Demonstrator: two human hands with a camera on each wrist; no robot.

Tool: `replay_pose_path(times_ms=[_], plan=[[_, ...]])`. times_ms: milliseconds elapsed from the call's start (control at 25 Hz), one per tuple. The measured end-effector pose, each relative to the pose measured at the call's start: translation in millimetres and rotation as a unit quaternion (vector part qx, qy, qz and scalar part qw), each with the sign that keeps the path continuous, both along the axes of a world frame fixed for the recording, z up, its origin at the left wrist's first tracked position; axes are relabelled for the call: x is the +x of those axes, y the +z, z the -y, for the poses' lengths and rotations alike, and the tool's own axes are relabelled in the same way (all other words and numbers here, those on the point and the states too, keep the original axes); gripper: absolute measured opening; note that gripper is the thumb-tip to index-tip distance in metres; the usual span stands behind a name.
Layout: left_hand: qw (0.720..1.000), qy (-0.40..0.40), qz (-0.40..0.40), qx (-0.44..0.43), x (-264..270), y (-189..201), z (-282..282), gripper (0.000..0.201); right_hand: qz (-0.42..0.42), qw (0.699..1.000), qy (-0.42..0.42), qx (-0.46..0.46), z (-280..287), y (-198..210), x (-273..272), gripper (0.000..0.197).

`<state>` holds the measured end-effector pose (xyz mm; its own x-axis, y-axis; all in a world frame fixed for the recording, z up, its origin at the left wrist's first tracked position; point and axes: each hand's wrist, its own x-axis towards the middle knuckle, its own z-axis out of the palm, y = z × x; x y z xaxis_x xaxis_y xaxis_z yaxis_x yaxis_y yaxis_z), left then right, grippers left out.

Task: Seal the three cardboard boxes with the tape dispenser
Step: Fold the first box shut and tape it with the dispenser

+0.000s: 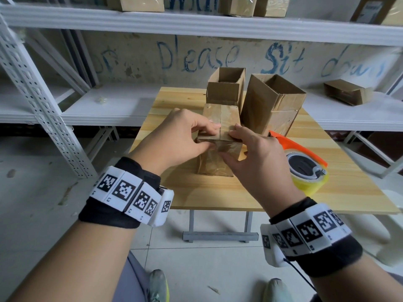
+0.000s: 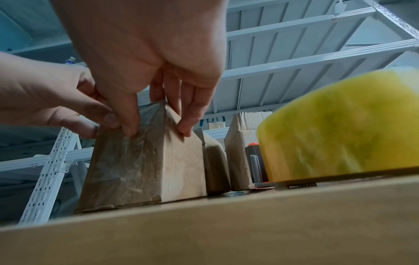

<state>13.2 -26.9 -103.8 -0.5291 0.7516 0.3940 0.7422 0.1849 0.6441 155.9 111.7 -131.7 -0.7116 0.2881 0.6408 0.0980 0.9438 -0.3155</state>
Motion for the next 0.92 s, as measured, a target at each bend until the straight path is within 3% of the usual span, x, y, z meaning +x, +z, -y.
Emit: replay_pose_path(times_ms=[360, 720, 920], plan=[[0.997, -0.045, 0.062, -0.009, -4, 0, 9, 0.051, 0.008, 0.997, 0.064, -0.048, -14, 9, 5, 0.035], [0.99, -0.082, 0.114, -0.02, -10, -3, 10, 0.049, 0.076, 0.977, 0.151, -0.126, -35, 16, 11, 0.037], [0.987, -0.097, 0.126, -0.023, -11, -2, 14, 0.049, 0.075, 0.978, 0.157, -0.117, -37, 13, 12, 0.037]])
